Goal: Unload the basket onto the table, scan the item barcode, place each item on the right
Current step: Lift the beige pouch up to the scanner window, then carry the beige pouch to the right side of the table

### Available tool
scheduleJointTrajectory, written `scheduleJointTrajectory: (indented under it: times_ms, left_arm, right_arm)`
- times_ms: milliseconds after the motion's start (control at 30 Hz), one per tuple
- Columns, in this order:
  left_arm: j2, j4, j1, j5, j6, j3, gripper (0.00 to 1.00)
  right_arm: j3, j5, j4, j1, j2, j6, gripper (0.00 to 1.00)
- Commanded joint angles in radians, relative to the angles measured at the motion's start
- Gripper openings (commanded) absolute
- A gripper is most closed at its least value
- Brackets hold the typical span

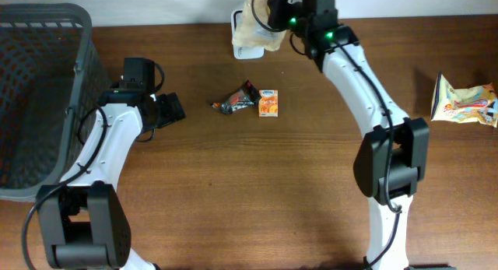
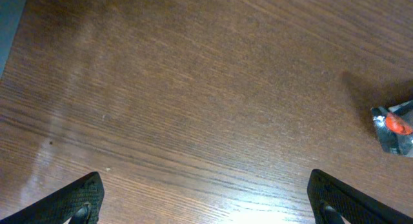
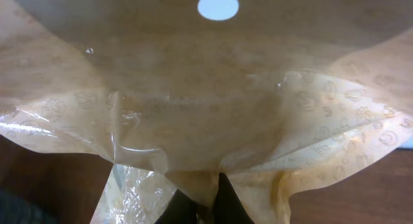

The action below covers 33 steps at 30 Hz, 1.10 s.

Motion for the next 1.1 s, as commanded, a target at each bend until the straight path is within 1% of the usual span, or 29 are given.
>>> scheduleJointTrajectory:
  times_ms: [0, 33, 100, 167, 233, 433, 533, 667, 700, 800, 833, 933, 967, 1067]
  left_arm:
    - [-0.021, 0.001, 0.001, -0.011, -0.006, 0.011, 0.99]
    - [-0.021, 0.001, 0.001, -0.011, -0.006, 0.011, 0.99]
    - [-0.021, 0.001, 0.001, -0.011, -0.006, 0.011, 0.99]
    - [-0.021, 0.001, 0.001, -0.011, -0.006, 0.011, 0.99]
    - [-0.021, 0.001, 0.001, -0.011, -0.006, 0.011, 0.99]
    - [-0.021, 0.001, 0.001, -0.011, -0.006, 0.011, 0.99]
    - [-0.021, 0.001, 0.001, -0.011, -0.006, 0.011, 0.99]
    - [-0.021, 0.001, 0.001, -0.011, -0.006, 0.011, 0.99]
    - [-0.021, 0.001, 0.001, -0.011, -0.006, 0.011, 0.99]
    - [-0.021, 0.001, 0.001, -0.011, -0.006, 0.011, 0.99]
    - [-0.021, 0.001, 0.001, -0.011, -0.006, 0.011, 0.99]
    - [-0.021, 0.001, 0.001, -0.011, -0.006, 0.011, 0.99]
    - [-0.021, 0.001, 0.001, -0.011, -0.006, 0.011, 0.99]
    - [-0.021, 0.001, 0.001, -0.011, -0.006, 0.011, 0.99]
  right_arm:
    - [0.017, 0.241, 0.083, 0.069, 0.057, 0.022, 0.04]
    - [0.017, 0.294, 0.108, 0.082, 0.081, 0.023, 0.04]
    - [0.017, 0.297, 0.145, 0.089, 0.123, 0.033, 0.04]
    - [0.017, 0.297, 0.178, 0.089, 0.167, 0.075, 0.04]
    - [0.017, 0.297, 0.210, 0.090, 0.196, 0.074, 0.04]
    - [0.018, 0.297, 0.253, 0.089, 0.197, 0.074, 0.04]
    - [0.029, 0.298, 0.233, 0.074, 0.161, 0.074, 0.04]
    - [0.031, 0.298, 0.100, -0.006, 0.026, 0.074, 0.04]
    - [0.031, 0.298, 0.007, -0.061, -0.038, 0.074, 0.04]
    - [0.031, 0.298, -0.180, -0.184, -0.135, 0.074, 0.04]
    - [0.031, 0.298, -0.279, -0.243, -0.165, 0.074, 0.04]
    - [0.029, 0.298, -0.534, -0.426, -0.178, 0.074, 0.04]
    - [0.029, 0.298, -0.588, -0.484, -0.170, 0.074, 0.04]
    - [0.028, 0.297, -0.638, -0.622, -0.134, 0.069, 0.04]
